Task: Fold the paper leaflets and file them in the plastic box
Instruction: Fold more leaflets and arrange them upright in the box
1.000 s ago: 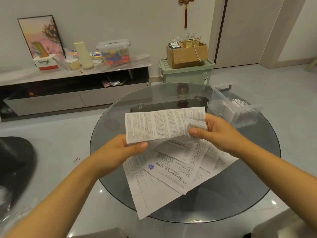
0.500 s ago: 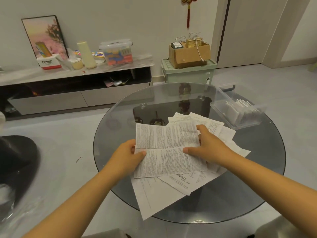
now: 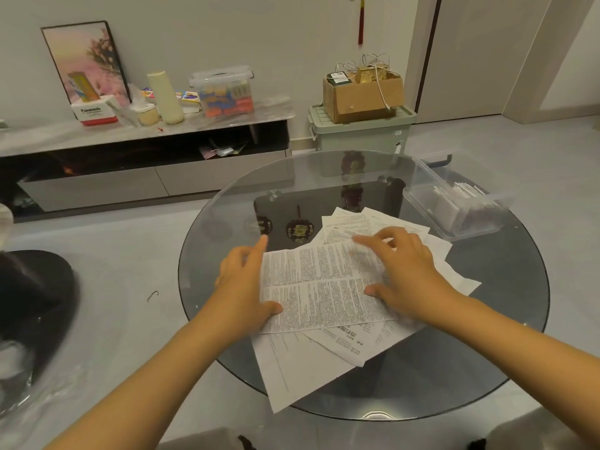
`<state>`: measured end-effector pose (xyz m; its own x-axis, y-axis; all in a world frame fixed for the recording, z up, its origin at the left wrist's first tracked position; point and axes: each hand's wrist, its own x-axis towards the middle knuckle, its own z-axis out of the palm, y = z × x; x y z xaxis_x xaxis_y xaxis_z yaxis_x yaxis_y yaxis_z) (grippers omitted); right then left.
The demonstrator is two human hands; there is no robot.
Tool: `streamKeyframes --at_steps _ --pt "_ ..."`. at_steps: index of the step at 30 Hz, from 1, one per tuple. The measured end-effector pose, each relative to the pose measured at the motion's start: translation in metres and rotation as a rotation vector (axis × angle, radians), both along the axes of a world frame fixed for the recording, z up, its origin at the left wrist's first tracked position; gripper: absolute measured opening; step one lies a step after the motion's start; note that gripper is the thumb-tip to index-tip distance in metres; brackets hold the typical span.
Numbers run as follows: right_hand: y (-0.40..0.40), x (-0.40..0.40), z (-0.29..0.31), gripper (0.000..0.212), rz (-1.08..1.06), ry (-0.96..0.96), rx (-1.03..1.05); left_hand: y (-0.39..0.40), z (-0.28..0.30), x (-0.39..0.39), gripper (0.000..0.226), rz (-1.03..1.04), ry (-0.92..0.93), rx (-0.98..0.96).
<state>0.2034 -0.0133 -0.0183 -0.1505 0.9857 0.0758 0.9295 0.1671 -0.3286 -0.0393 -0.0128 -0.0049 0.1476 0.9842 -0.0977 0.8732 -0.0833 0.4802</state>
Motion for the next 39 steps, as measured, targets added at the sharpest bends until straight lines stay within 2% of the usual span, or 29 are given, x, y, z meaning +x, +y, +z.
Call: streamKeyframes --at_steps 2,3,7,9,11,14,16,20,22,23,27,29,33,39 --pt "-0.005 -0.002 0.002 0.051 0.158 -0.014 0.028 -0.004 0.003 0.003 0.081 -0.157 0.091 0.051" --pt "-0.008 -0.003 0.002 0.045 0.235 -0.002 0.008 -0.005 0.003 0.003 0.072 -0.243 0.119 0.03" --pt "-0.013 -0.004 0.001 0.054 0.41 -0.033 -0.131 -0.007 -0.002 0.006 0.069 -0.417 0.211 -0.053" --pt "-0.013 -0.002 0.002 0.056 0.432 -0.092 -0.119 -0.006 -0.001 0.006 0.064 -0.442 0.241 -0.029" --pt "-0.014 -0.001 0.004 0.049 0.443 -0.112 -0.076 -0.006 0.003 0.007 0.053 -0.46 0.245 -0.005" --pt "-0.015 0.001 0.01 0.029 0.406 -0.037 -0.042 -0.005 0.011 0.005 0.031 -0.403 0.152 -0.003" --pt "-0.014 0.003 0.015 0.024 0.32 0.024 -0.046 -0.004 0.015 0.003 0.022 -0.312 0.037 -0.016" --pt "-0.006 0.005 0.02 0.012 0.153 0.231 -0.027 0.002 0.014 0.001 0.016 -0.111 -0.23 0.002" --pt "-0.002 0.005 0.016 0.002 0.065 0.329 0.011 0.005 0.011 0.003 0.008 -0.025 -0.284 0.066" --pt "0.0 0.004 0.015 0.008 0.023 0.363 0.028 0.006 0.01 0.005 0.003 0.016 -0.293 0.086" --pt "0.007 -0.003 0.007 0.052 -0.011 0.322 0.046 0.012 0.0 0.016 0.066 0.029 -0.176 0.047" --pt "0.009 -0.009 0.001 0.064 -0.027 0.269 0.024 0.012 -0.003 0.023 0.081 0.034 -0.138 0.042" --pt "0.012 -0.014 -0.008 0.079 -0.067 0.115 -0.027 0.016 -0.015 0.031 0.093 0.04 -0.034 0.056" --pt "0.019 -0.003 -0.002 0.068 -0.012 -0.056 -0.143 0.024 -0.018 0.017 0.088 0.04 0.115 0.007"
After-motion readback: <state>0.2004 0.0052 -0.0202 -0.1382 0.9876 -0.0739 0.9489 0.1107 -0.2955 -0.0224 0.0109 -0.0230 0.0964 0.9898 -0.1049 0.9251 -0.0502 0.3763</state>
